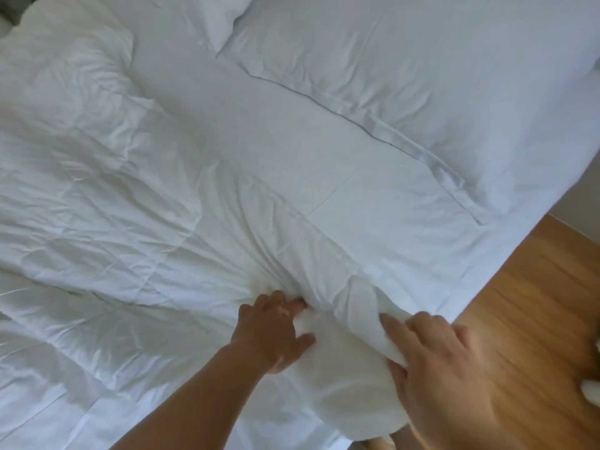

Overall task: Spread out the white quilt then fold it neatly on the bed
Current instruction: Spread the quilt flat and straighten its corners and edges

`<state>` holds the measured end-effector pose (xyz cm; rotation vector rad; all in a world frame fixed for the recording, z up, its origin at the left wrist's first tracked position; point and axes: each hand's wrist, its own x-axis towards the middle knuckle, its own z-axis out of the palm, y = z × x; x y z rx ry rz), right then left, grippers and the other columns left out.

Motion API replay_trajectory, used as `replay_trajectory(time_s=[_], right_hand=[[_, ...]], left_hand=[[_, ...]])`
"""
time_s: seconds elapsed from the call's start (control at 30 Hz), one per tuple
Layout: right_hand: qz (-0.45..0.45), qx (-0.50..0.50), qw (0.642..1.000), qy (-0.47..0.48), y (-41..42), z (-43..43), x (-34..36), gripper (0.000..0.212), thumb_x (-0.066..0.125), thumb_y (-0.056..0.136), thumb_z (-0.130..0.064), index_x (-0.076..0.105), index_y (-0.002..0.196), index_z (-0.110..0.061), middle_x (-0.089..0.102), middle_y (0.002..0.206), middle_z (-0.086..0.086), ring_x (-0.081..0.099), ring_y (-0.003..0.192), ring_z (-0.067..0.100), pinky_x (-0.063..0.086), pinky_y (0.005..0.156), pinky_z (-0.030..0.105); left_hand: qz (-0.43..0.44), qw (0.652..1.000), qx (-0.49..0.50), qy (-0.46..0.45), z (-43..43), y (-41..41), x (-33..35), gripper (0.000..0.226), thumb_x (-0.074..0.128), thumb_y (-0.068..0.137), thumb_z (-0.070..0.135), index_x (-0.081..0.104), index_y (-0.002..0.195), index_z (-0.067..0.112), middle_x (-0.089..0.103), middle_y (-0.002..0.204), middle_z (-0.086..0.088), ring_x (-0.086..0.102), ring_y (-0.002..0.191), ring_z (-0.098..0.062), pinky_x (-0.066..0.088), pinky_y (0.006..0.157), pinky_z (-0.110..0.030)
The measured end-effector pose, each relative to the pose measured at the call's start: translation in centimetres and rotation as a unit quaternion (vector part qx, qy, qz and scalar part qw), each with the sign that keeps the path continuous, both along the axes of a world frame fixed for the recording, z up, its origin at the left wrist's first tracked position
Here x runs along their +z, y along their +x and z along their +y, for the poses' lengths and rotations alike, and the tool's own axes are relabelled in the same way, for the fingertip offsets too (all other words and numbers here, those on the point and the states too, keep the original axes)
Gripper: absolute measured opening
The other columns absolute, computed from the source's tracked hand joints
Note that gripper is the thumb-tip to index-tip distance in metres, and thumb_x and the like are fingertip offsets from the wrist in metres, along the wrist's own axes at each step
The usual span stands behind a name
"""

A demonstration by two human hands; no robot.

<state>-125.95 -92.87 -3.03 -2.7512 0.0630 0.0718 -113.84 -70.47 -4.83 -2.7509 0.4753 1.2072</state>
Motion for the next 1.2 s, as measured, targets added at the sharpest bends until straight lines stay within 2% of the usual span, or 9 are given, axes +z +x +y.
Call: replay_trajectory(time_s=[0.1, 0.17, 0.27, 0.43, 0.53, 0.73, 0.83, 1.0, 1.2], right_hand=[[0.135, 0.097, 0.986, 0.013, -2.5, 3.4, -4.7, 0.093, 0.077, 0.05, -0.061, 0.059, 0.132, -0.023, 0.062, 0.091, -0.004, 0.066, 0.077, 0.023, 0.049, 0.067, 0.042], [0.213, 0.105, 0.969, 0.061, -1.3, 4.0, -5.7, 0.09, 0.06, 0.065, -0.074, 0.057, 0.14, -0.024, 0.064, 0.113, -0.006, 0.067, 0.101, 0.021, 0.051, 0.083, 0.043], [0.269, 0.155, 0.944, 0.111, 1.0, 4.0, -5.7, 0.081, 0.028, 0.085, -0.079, 0.041, 0.148, -0.031, 0.049, 0.143, -0.01, 0.045, 0.134, 0.019, 0.034, 0.107, 0.04], [0.283, 0.116, 0.929, 0.206, 4.8, 1.4, -4.7, 0.043, 0.028, 0.101, -0.058, 0.057, 0.084, -0.031, 0.061, 0.089, -0.008, 0.06, 0.097, 0.021, 0.046, 0.087, 0.036], [0.215, -0.033, 0.971, 0.097, 7.6, -1.2, -6.3, 0.028, 0.053, 0.092, -0.052, 0.057, 0.11, -0.031, 0.061, 0.108, -0.004, 0.059, 0.108, 0.024, 0.049, 0.088, 0.037], [0.385, 0.003, 0.901, 0.199, 4.8, 5.3, -8.0, 0.064, 0.07, 0.071, -0.059, 0.051, 0.124, -0.029, 0.067, 0.117, 0.001, 0.064, 0.11, 0.027, 0.053, 0.09, 0.037], [0.354, 0.057, 0.911, 0.203, 2.2, 8.1, -6.0, 0.047, 0.065, 0.082, -0.042, 0.045, 0.122, -0.029, 0.066, 0.112, 0.006, 0.063, 0.107, 0.033, 0.049, 0.083, 0.039], [0.302, 0.07, 0.943, 0.122, 4.1, 3.3, -0.6, 0.037, 0.057, 0.093, -0.031, 0.038, 0.126, -0.031, 0.06, 0.112, 0.005, 0.063, 0.105, 0.035, 0.047, 0.083, 0.041], [0.16, -0.044, 0.986, -0.016, 4.0, -6.9, 7.4, 0.034, 0.063, 0.086, -0.037, 0.035, 0.105, -0.032, 0.043, 0.084, -0.009, 0.058, 0.075, 0.019, 0.045, 0.058, 0.034]], left_hand=[[0.003, 0.999, 0.041, 0.01, 1.4, 1.0, 0.2, 0.043, 0.04, 0.088, 0.034, 0.063, 0.125, 0.033, 0.059, 0.124, 0.011, 0.058, 0.121, -0.019, 0.047, 0.1, -0.034], [-0.213, 0.964, 0.109, -0.118, 2.1, 2.8, 1.0, 0.028, 0.043, 0.078, 0.027, 0.068, 0.09, 0.024, 0.067, 0.095, 0.003, 0.067, 0.09, -0.023, 0.055, 0.076, -0.033], [-0.376, 0.896, 0.001, -0.238, 0.7, 5.4, 2.3, 0.034, 0.066, 0.077, 0.022, 0.066, 0.11, 0.017, 0.061, 0.116, -0.004, 0.06, 0.104, -0.023, 0.053, 0.081, -0.035], [-0.075, 0.987, -0.142, -0.021, -3.5, 5.6, -0.8, 0.079, 0.053, 0.097, 0.036, 0.001, 0.157, 0.041, -0.011, 0.165, -0.003, 0.038, 0.139, -0.028, 0.04, 0.11, -0.041], [0.0, 0.992, -0.112, 0.061, -3.9, 4.7, -2.1, 0.086, 0.054, 0.097, 0.031, -0.009, 0.154, 0.044, -0.011, 0.162, -0.006, 0.053, 0.124, -0.033, 0.048, 0.1, -0.041], [0.066, 0.946, -0.273, 0.16, -4.1, 5.4, 0.9, 0.048, 0.058, 0.086, 0.054, 0.058, 0.125, 0.025, 0.061, 0.118, 0.0, 0.063, 0.104, -0.024, 0.052, 0.084, -0.035], [0.085, 0.947, -0.276, 0.137, -2.9, 6.6, 2.3, 0.028, 0.04, 0.089, 0.048, 0.055, 0.087, 0.024, 0.06, 0.103, 0.0, 0.061, 0.095, -0.023, 0.054, 0.084, -0.04], [0.074, 0.949, -0.266, 0.154, -2.3, 8.8, 2.0, 0.07, 0.05, 0.092, 0.054, 0.021, 0.153, 0.037, 0.033, 0.155, 0.005, 0.036, 0.138, -0.024, 0.035, 0.107, -0.042], [0.011, 0.973, -0.187, -0.138, -10.8, 10.8, 3.8, 0.02, 0.052, 0.099, 0.028, 0.067, 0.089, 0.018, 0.059, 0.085, 0.006, 0.058, 0.086, -0.021, 0.051, 0.079, -0.036]])
